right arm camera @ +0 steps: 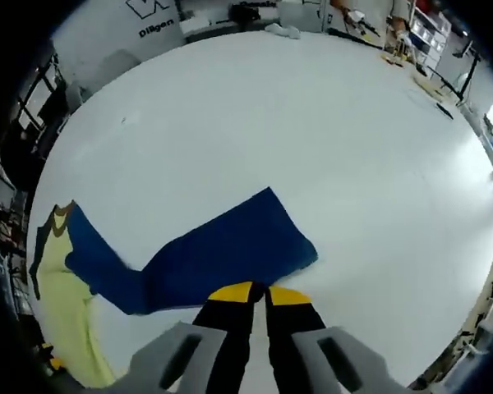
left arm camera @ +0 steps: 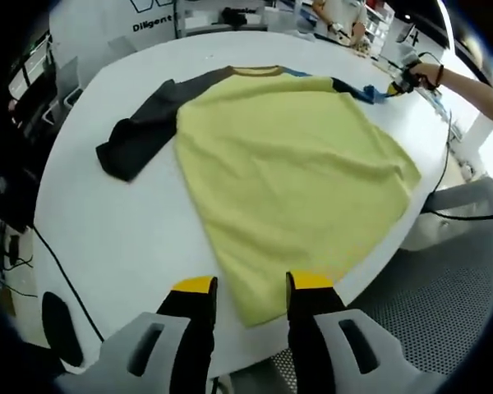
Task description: Fold the garment on the visible template until the final outline fits inside the template.
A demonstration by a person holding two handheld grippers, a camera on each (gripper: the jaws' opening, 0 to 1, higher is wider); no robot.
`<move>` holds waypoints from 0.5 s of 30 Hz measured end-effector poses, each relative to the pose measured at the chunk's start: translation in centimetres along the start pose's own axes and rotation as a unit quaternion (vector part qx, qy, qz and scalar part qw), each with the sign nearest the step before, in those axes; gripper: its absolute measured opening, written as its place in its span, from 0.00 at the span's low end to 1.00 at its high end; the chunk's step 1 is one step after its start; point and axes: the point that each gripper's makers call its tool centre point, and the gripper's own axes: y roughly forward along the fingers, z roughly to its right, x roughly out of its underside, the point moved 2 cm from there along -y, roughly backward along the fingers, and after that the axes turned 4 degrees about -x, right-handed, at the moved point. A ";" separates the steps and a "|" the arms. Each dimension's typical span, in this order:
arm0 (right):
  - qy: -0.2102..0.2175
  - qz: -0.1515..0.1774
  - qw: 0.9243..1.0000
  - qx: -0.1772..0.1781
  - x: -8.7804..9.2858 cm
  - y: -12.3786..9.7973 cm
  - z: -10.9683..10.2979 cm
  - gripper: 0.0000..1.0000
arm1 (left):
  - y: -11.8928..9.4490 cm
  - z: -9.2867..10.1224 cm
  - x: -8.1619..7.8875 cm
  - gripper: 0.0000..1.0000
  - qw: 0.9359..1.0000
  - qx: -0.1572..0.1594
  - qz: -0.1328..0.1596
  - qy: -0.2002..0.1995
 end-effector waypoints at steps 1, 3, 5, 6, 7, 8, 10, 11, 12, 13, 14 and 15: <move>-0.012 -0.002 1.000 0.002 0.1 -0.1 0.1 0.04 | 0.0 0.0 0.0 0.32 1.000 0.000 0.000 0.000; -0.038 -0.006 0.999 0.011 0.1 -0.3 0.5 0.14 | 0.2 0.1 0.2 0.32 1.000 0.005 0.000 -0.005; -0.075 0.019 0.997 0.019 -0.9 -0.6 0.8 0.23 | 0.3 0.2 0.3 0.33 1.000 0.007 -0.002 -0.008; -0.079 0.028 0.996 0.020 -1.3 -0.7 0.9 0.26 | 0.3 0.2 0.4 0.33 1.000 0.006 -0.002 -0.008; -0.086 0.037 0.995 0.017 -1.7 -0.8 0.9 0.28 | 0.3 0.3 0.4 0.35 1.000 0.005 -0.003 -0.008; -0.096 0.045 0.994 0.011 -2.3 -0.9 0.9 0.29 | 0.3 0.3 0.4 0.35 1.000 0.005 -0.003 -0.006; -0.128 0.070 0.989 0.000 -3.5 -0.7 0.6 0.31 | 0.3 0.3 0.5 0.36 1.000 0.006 -0.003 -0.009; -0.151 0.078 0.985 -0.003 -4.0 -0.5 0.5 0.32 | 0.4 0.3 0.5 0.36 1.000 0.009 -0.002 -0.012; -0.164 0.083 0.983 -0.002 -4.4 -0.4 0.5 0.33 | 0.4 0.4 0.5 0.36 1.000 0.012 0.000 -0.019; -0.177 0.092 0.980 -0.004 -4.6 -0.3 0.1 0.33 | 0.3 0.4 0.5 0.37 1.000 0.012 0.002 -0.021; -0.184 0.090 0.979 -0.008 -4.7 -0.1 0.0 0.32 | 0.3 0.4 0.5 0.37 1.000 0.013 0.003 -0.024; -0.184 0.088 0.979 -0.009 -4.5 0.0 -0.2 0.32 | 0.3 0.4 0.5 0.37 1.000 0.013 0.003 -0.026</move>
